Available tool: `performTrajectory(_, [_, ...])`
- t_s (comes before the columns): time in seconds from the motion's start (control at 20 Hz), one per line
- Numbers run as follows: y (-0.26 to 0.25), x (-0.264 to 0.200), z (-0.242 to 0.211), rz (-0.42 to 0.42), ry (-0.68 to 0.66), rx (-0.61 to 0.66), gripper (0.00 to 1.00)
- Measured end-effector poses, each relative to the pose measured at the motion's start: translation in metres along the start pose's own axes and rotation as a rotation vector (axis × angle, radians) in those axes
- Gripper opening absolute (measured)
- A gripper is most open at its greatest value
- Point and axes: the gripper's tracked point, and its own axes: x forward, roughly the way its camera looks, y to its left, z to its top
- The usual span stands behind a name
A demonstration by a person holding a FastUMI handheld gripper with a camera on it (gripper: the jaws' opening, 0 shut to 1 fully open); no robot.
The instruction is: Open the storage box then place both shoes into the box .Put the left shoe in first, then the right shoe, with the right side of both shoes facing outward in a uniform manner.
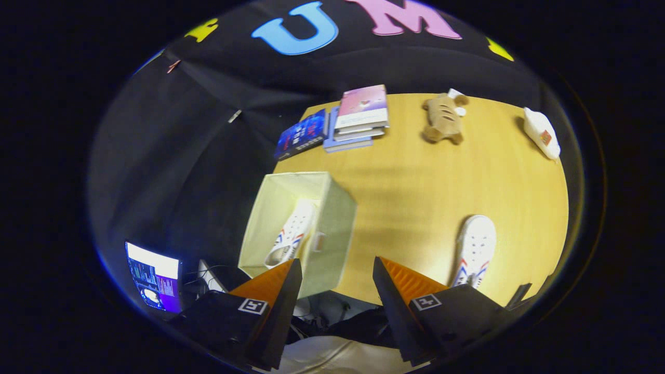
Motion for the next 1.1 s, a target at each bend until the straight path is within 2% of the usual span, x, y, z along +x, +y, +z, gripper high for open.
performTrajectory(0.25, [-0.14,-0.01,-0.026,-0.208,0.017,0.107,0.85])
performTrajectory(0.5, [-0.228,0.004,-0.068,-0.332,0.113,0.154,0.85])
performTrajectory(0.75, [-0.265,0.042,-0.085,-0.351,0.179,0.171,0.85])
performTrajectory(1.1, [-0.256,0.088,-0.086,-0.294,0.242,0.117,0.84])
